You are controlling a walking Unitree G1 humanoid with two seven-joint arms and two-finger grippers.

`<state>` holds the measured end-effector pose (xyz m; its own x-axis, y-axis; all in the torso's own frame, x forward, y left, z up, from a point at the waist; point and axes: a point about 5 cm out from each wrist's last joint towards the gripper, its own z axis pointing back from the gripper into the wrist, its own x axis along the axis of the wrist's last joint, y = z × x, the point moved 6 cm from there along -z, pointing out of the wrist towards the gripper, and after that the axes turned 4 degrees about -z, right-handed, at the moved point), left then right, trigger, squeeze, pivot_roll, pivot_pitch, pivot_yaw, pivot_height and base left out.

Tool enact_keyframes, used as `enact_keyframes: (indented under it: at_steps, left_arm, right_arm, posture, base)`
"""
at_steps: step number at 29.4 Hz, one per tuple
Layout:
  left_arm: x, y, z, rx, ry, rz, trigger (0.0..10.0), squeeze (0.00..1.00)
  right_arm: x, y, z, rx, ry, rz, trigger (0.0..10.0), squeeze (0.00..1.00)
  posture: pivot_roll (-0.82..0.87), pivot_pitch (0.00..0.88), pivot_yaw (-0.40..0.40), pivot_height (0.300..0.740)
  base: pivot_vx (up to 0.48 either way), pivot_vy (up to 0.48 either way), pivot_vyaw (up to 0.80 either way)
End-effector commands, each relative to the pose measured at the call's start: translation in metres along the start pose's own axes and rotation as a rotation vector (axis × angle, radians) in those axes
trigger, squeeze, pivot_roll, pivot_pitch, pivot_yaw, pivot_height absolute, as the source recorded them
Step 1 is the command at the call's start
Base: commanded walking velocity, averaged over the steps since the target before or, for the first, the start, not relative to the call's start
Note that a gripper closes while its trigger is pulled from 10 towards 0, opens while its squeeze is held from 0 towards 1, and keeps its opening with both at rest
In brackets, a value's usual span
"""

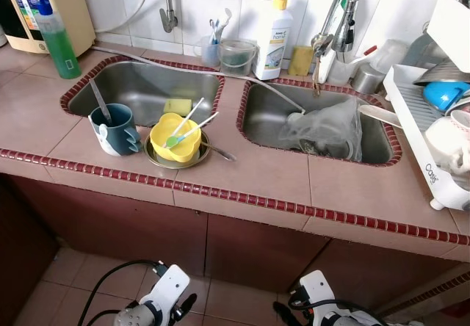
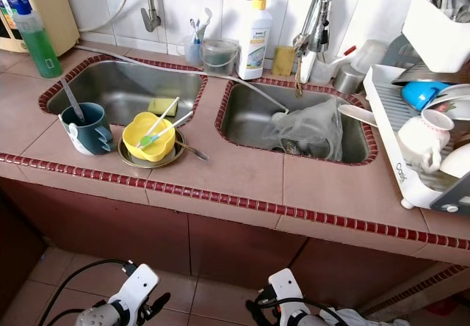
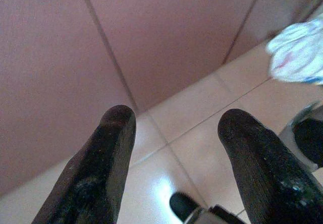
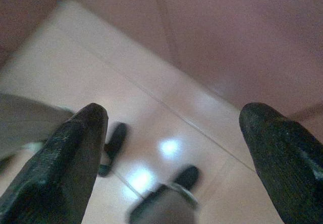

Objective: Kitchen organization

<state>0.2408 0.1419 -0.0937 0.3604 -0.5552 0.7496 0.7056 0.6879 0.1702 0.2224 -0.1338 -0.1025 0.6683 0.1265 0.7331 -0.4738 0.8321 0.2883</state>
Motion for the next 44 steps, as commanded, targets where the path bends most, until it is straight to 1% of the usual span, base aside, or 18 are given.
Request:
enact_keyframes:
  at_steps: [1,4,6,9,11,14,16,19,22,24,25,26,27,32,36,38,41,44]
  left_arm:
    - [0.021,-0.002,-0.002,-0.072,-0.092,-0.021,10.0,0.00]
    - [0.030,-0.003,-0.001,-0.118,-0.136,-0.033,10.0,0.00]
    - [0.047,-0.012,0.002,-0.231,-0.210,-0.101,10.0,0.00]
    - [0.060,-0.018,0.007,-0.310,-0.271,-0.142,10.0,0.00]
    - [0.075,-0.025,0.015,-0.392,-0.336,-0.171,10.0,0.00]
    - [0.082,-0.026,0.020,-0.427,-0.359,-0.163,10.0,0.00]
    - [0.086,-0.024,0.030,-0.480,-0.365,-0.165,10.0,0.00]
    - [0.095,-0.009,0.037,-0.483,-0.379,-0.137,10.0,0.00]
    - [0.120,0.011,0.053,-0.465,-0.444,-0.114,10.0,0.00]
    - [0.128,0.016,0.059,-0.460,-0.467,-0.109,10.0,0.00]
    - [0.139,0.026,0.065,-0.439,-0.492,-0.108,10.0,0.00]
    - [0.139,0.026,0.065,-0.439,-0.492,-0.108,10.0,0.00]
    - [0.147,0.033,0.070,-0.425,-0.509,-0.107,10.0,0.00]
    - [0.180,0.060,0.087,-0.348,-0.604,-0.098,10.0,0.00]
    - [0.191,0.069,0.094,-0.318,-0.631,-0.090,10.0,0.00]
    - [0.209,0.089,0.107,-0.231,-0.686,-0.061,10.0,0.00]
    - [0.213,0.094,0.110,-0.194,-0.704,-0.065,10.0,0.00]
    - [0.227,0.116,0.117,-0.067,-0.772,-0.004,10.0,0.00]
  right_arm:
    - [0.021,0.000,0.003,0.091,-0.060,0.005,10.0,0.00]
    - [0.032,0.004,0.003,0.151,-0.093,0.007,10.0,0.00]
    - [0.058,0.017,0.007,0.301,-0.178,0.026,10.0,0.00]
    - [0.073,0.031,0.015,0.425,-0.224,0.040,10.0,0.00]
    - [0.089,0.045,0.027,0.539,-0.270,0.063,10.0,0.00]
    - [0.095,0.049,0.033,0.571,-0.281,0.077,10.0,0.00]
    - [0.099,0.054,0.040,0.617,-0.273,0.119,10.0,0.00]
    - [0.105,0.058,0.052,0.677,-0.273,0.138,10.0,0.00]
    - [0.123,0.067,0.077,0.778,-0.293,0.150,10.0,0.00]
    - [0.132,0.070,0.084,0.792,-0.309,0.155,10.0,0.00]
    - [0.149,0.070,0.091,0.800,-0.356,0.161,10.0,0.00]
    - [0.149,0.070,0.091,0.800,-0.356,0.161,10.0,0.00]
    - [0.165,0.070,0.096,0.799,-0.406,0.167,10.0,0.00]
    - [0.206,0.069,0.108,0.772,-0.537,0.191,10.0,0.00]
    - [0.217,0.071,0.115,0.770,-0.564,0.204,10.0,0.00]
    - [0.243,0.067,0.121,0.707,-0.657,0.217,10.0,0.00]
    - [0.262,0.064,0.124,0.662,-0.739,0.193,10.0,0.00]
    - [0.294,0.056,0.133,0.582,-0.876,0.144,10.0,0.00]
  posture:
    - [0.12,0.000,-0.097,0.740]
    - [0.12,0.000,-0.098,0.740]
    - [0.11,0.000,-0.098,0.740]
    - [0.11,0.000,-0.099,0.740]
    - [0.11,0.000,-0.104,0.740]
    - [0.11,0.002,-0.106,0.740]
    - [0.11,0.003,-0.107,0.740]
    - [0.11,0.004,-0.106,0.740]
    - [0.11,0.003,-0.106,0.740]
    - [0.11,0.003,-0.105,0.740]
    - [0.11,0.003,-0.105,0.740]
    - [0.11,0.003,-0.105,0.740]
    - [0.11,0.001,-0.103,0.740]
    - [0.12,0.000,-0.105,0.740]
    - [0.12,0.000,-0.109,0.740]
    - [0.12,0.000,-0.112,0.740]
    - [0.12,0.000,-0.113,0.740]
    - [0.13,0.000,-0.116,0.740]
  base:
    - [0.000,0.000,0.00]
    - [0.000,0.000,0.00]
    - [0.000,0.000,0.00]
    - [0.000,0.000,0.00]
    - [0.000,0.000,0.00]
    - [0.000,0.000,0.00]
    - [0.000,0.000,0.00]
    - [0.000,0.000,0.00]
    - [0.000,0.000,0.00]
    - [0.000,0.000,0.00]
    - [0.000,0.000,0.00]
    - [0.000,0.000,0.00]
    - [0.000,0.000,0.00]
    - [0.000,0.000,0.00]
    - [0.000,0.000,0.00]
    - [0.000,0.000,0.00]
    - [0.000,0.000,0.00]
    - [0.000,0.000,0.00]
